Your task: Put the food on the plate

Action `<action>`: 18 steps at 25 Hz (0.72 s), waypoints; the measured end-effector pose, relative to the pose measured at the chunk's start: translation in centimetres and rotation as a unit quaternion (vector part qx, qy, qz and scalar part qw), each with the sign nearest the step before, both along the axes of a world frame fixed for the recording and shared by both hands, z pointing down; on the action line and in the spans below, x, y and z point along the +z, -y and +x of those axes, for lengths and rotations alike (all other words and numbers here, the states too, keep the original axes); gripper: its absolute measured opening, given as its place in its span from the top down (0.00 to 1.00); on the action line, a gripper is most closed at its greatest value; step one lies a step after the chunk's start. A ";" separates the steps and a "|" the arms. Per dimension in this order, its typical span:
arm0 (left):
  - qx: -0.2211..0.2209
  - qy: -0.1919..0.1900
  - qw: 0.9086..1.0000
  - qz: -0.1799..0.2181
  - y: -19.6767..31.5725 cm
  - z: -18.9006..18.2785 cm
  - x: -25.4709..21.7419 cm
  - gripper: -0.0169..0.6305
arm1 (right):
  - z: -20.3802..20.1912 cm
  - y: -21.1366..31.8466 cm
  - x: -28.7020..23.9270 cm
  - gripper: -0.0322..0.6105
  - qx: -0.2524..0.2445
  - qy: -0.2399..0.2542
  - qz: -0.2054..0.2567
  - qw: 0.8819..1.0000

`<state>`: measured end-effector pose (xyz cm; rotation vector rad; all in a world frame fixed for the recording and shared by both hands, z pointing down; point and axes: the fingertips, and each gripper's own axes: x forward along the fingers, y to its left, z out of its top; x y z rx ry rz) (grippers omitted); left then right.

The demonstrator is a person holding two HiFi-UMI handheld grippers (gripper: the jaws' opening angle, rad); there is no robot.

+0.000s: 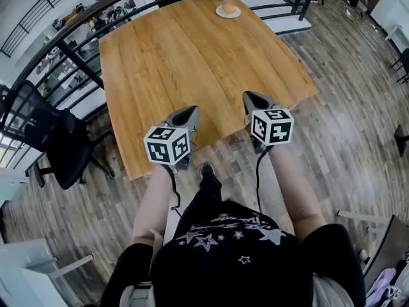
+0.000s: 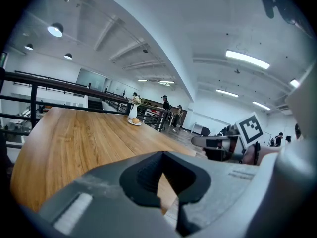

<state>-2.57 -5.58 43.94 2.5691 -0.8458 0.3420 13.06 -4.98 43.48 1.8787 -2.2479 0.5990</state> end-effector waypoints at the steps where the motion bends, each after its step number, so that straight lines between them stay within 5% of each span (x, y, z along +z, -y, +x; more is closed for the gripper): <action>1: -0.002 0.000 1.000 -0.001 -1.0 -0.3 0.0 0.98 | -0.3 -1.0 0.0 0.95 -0.003 0.001 0.002 1.000; 11: -0.046 -0.004 0.999 -0.013 -10.6 -5.2 0.4 0.98 | -4.4 -8.7 0.7 0.95 -0.039 0.000 -0.001 0.999; 18: -0.063 -0.003 0.998 -0.015 -12.0 -8.7 0.6 0.98 | -6.7 -9.6 0.5 0.95 -0.041 0.007 -0.003 0.999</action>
